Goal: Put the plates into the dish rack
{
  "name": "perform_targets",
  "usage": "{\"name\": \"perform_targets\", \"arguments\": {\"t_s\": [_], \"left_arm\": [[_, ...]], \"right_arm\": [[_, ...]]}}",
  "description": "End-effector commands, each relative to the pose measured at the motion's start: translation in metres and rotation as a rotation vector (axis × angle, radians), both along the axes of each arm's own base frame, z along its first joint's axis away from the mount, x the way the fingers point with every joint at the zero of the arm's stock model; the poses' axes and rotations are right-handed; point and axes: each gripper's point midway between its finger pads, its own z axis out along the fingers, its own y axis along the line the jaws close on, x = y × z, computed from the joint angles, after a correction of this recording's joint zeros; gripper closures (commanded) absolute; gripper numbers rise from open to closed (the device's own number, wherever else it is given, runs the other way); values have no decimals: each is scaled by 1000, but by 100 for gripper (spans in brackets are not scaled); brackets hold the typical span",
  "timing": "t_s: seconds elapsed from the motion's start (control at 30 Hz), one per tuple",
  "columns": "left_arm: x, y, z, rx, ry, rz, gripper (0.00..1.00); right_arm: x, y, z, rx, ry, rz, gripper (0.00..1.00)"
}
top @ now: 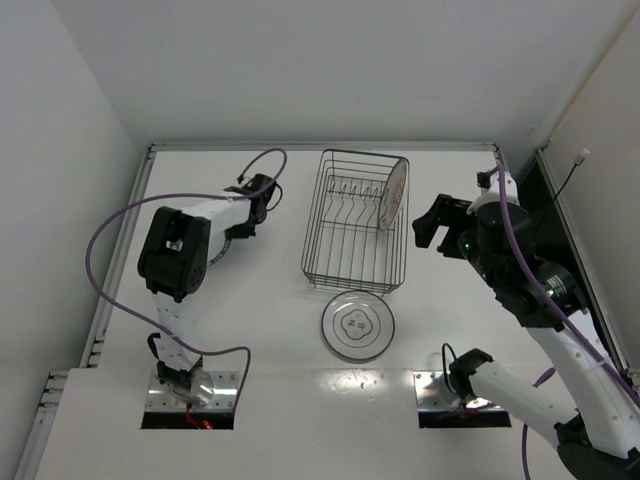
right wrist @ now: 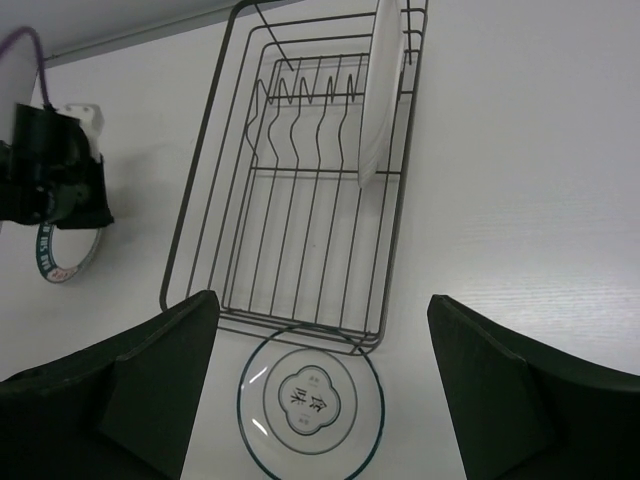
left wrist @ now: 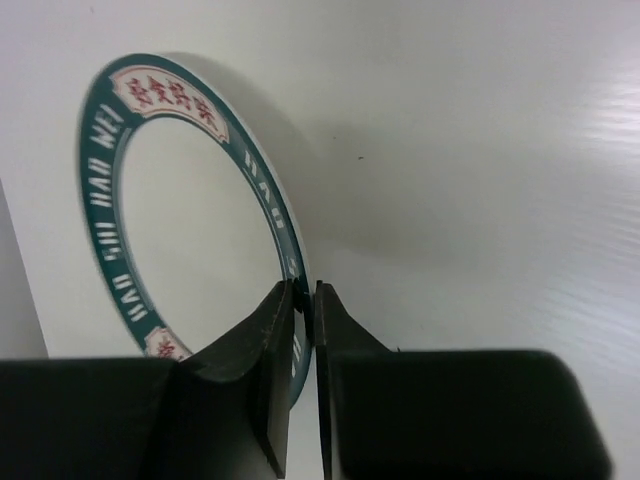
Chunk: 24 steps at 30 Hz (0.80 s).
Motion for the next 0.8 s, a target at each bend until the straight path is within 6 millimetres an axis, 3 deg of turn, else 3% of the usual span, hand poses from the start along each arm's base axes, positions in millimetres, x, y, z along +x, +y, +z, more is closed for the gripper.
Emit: {"name": "perform_targets", "arguments": {"t_s": [0.0, 0.03, 0.07, 0.17, 0.2, 0.3, 0.37, 0.4, 0.43, 0.47, 0.5, 0.53, 0.57, 0.63, 0.67, 0.77], "left_arm": [[39, -48, 113, -260, -282, -49, 100], [44, -60, 137, -315, -339, -73, 100], [49, -74, 188, -386, -452, -114, 100], [50, -104, 262, -564, -609, -217, 100], [42, -119, 300, -639, -677, -287, 100], [36, -149, 354, -796, -776, -400, 100], [24, -183, 393, -953, -829, -560, 100], [19, -197, 391, -1030, -820, -585, 100], [3, -217, 402, -1119, -816, -673, 100], [3, -226, 424, -1181, -901, -748, 100], [-5, -240, 428, -1278, -895, -768, 100], [-15, -258, 418, -1356, -835, -839, 100], [-9, -268, 421, -1403, -864, -886, 100], [-16, -293, 413, -1479, -818, -936, 100], [-5, -300, 402, -1492, -823, -934, 100], [-3, -321, 384, -1586, -751, -957, 100]], "right_arm": [[-10, -4, 0, 5, 11, 0, 18], [-11, -5, 2, 10, 2, 0, 18], [-15, -6, 2, 10, 2, 0, 18], [-18, -8, -1, 7, 7, 0, 18], [-20, -9, -2, 8, 5, 0, 18], [-23, -13, -1, 11, -10, -10, 18], [-25, -14, -3, 12, -11, -10, 18], [-25, -14, -7, 7, -2, -10, 18], [-28, -16, -6, 8, -4, -10, 18], [-28, -16, -10, 4, 4, -10, 18], [-28, -16, -10, 4, 4, -10, 18], [-31, -19, -14, -4, 10, -18, 18], [-33, -20, -12, 1, 1, -18, 18], [-35, -21, -16, -4, 10, -18, 16], [-37, -22, -14, 0, 2, -18, 16], [-41, -24, -17, -5, 12, -18, 16]]}}
